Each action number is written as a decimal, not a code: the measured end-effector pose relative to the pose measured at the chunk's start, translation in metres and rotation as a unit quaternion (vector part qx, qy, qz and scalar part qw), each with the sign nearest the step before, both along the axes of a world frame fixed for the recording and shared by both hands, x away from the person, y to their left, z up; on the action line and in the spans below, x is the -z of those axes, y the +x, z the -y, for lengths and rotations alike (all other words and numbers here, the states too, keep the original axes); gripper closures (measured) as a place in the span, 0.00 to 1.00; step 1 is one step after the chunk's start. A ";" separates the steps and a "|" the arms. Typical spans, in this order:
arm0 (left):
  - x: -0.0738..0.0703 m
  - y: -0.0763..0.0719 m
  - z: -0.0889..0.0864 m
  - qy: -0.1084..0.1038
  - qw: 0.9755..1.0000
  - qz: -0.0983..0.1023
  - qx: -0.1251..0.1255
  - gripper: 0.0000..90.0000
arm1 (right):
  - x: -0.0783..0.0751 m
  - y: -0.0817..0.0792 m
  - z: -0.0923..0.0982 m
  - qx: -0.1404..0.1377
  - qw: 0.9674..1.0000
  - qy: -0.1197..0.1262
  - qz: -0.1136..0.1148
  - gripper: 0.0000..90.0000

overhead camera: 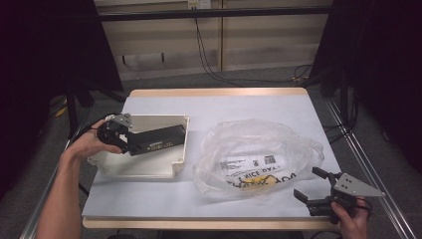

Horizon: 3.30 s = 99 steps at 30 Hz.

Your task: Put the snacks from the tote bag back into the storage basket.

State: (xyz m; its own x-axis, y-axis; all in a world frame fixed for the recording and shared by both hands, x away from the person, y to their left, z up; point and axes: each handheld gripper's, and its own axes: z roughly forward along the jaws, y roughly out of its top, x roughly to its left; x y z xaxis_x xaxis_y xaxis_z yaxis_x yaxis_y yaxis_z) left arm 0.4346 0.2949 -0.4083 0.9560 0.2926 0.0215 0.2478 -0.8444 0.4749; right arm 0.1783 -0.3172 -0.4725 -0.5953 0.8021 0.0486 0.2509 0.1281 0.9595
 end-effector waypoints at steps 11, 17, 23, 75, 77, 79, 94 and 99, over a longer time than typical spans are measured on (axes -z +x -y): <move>0.003 0.011 0.003 0.029 0.999 -0.021 0.009 0.48 | 0.001 0.001 0.000 0.002 1.000 0.001 -0.002 0.00; 0.009 0.017 0.005 0.043 0.999 -0.033 0.005 0.48 | 0.001 0.002 0.001 0.004 1.000 0.001 -0.005 0.00; 0.012 0.021 0.009 0.059 0.998 -0.035 0.004 0.47 | 0.002 0.003 0.000 0.004 1.000 0.002 -0.008 0.00; 0.006 -0.015 -0.012 -0.018 0.984 0.023 -0.177 0.29 | 0.002 0.002 -0.003 -0.005 1.000 -0.007 -0.008 0.00; 0.005 -0.022 -0.014 -0.032 0.981 0.028 -0.187 0.36 | 0.002 0.002 -0.003 -0.005 1.000 -0.007 -0.007 0.00; 0.003 -0.027 -0.016 -0.034 0.978 0.027 -0.203 0.42 | 0.002 0.002 -0.003 -0.005 1.000 -0.006 -0.008 0.00; 0.021 -0.059 -0.003 -0.060 0.971 0.025 -0.228 1.00 | 0.002 0.002 -0.003 -0.002 1.000 -0.002 -0.008 0.00; 0.030 -0.056 0.005 -0.063 0.968 0.030 -0.240 1.00 | 0.002 0.003 -0.002 -0.004 1.000 -0.002 -0.009 0.00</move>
State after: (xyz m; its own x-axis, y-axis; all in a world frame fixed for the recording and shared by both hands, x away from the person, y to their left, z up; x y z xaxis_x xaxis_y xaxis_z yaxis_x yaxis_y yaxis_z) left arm 0.3790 0.2898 -0.4383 0.7069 0.7073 0.0069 0.5669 -0.5723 0.5925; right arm 0.1815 -0.3153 -0.4748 -0.6008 0.7975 0.0553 0.2670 0.1350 0.9542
